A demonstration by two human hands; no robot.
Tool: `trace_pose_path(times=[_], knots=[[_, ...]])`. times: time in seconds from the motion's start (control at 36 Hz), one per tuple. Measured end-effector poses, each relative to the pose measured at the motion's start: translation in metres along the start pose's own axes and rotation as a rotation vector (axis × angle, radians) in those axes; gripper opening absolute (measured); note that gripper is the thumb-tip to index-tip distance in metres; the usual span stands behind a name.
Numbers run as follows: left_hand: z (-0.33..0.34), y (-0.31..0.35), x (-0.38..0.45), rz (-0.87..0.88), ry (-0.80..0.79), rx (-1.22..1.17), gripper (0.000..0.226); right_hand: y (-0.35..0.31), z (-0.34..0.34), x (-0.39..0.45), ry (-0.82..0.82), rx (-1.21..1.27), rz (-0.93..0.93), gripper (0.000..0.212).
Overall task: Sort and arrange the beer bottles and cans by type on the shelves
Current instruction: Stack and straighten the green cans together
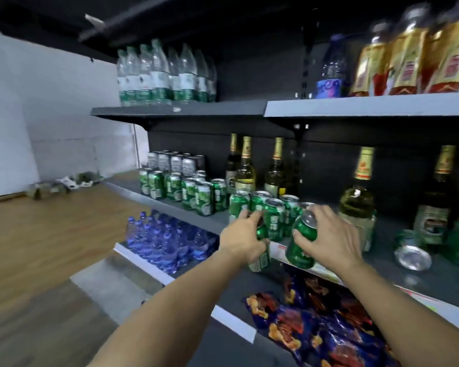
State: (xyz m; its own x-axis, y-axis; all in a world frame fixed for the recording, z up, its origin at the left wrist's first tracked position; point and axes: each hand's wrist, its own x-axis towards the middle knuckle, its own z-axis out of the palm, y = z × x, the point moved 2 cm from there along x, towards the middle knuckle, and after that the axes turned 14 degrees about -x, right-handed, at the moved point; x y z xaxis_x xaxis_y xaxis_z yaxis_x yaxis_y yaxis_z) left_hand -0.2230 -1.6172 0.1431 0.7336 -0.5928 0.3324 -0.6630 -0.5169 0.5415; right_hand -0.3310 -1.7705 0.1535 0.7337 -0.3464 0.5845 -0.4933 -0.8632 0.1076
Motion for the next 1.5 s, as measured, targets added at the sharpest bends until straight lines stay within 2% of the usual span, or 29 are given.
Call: trace_pose_path(times=[0.14,0.28,0.36,0.47,0.61,0.94,1.06,1.17,1.25,1.39,1.5], knots=[[-0.051,-0.093,-0.005,-0.100,0.060,-0.005,0.055,-0.096,0.011,0.028,-0.009,0.060,-0.076,0.061],[-0.088,-0.158,0.007,-0.150,0.136,-0.034,0.052,-0.164,0.024,0.064,-0.007,0.084,-0.149,0.066],[-0.104,-0.189,0.022,-0.177,0.190,-0.063,0.051,-0.192,0.032,0.089,0.018,0.115,-0.151,0.069],[-0.121,-0.225,0.055,-0.188,0.264,-0.102,0.055,-0.220,0.043,0.131,0.057,0.180,-0.100,0.053],[-0.134,-0.266,0.108,-0.213,0.319,-0.128,0.052,-0.242,0.062,0.190,0.124,0.296,-0.011,0.050],[-0.149,-0.326,0.231,-0.153,0.213,-0.073,0.056,-0.287,0.090,0.314,0.234,0.402,0.132,0.054],[-0.141,-0.345,0.254,-0.119,0.104,-0.048,0.061,-0.306,0.105,0.339,0.192,0.410,0.147,0.059],[-0.140,-0.355,0.269,-0.051,0.026,-0.019,0.052,-0.328,0.121,0.360,0.123,0.403,0.153,0.064],[-0.140,-0.358,0.278,-0.006,-0.044,0.004,0.060,-0.346,0.134,0.373,0.040,0.391,0.127,0.067],[-0.140,-0.360,0.286,0.072,-0.080,0.026,0.078,-0.371,0.149,0.390,-0.017,0.406,0.119,0.064],[-0.140,-0.364,0.288,0.124,-0.082,0.036,0.072,-0.385,0.156,0.400,-0.035,0.473,0.150,0.064]])
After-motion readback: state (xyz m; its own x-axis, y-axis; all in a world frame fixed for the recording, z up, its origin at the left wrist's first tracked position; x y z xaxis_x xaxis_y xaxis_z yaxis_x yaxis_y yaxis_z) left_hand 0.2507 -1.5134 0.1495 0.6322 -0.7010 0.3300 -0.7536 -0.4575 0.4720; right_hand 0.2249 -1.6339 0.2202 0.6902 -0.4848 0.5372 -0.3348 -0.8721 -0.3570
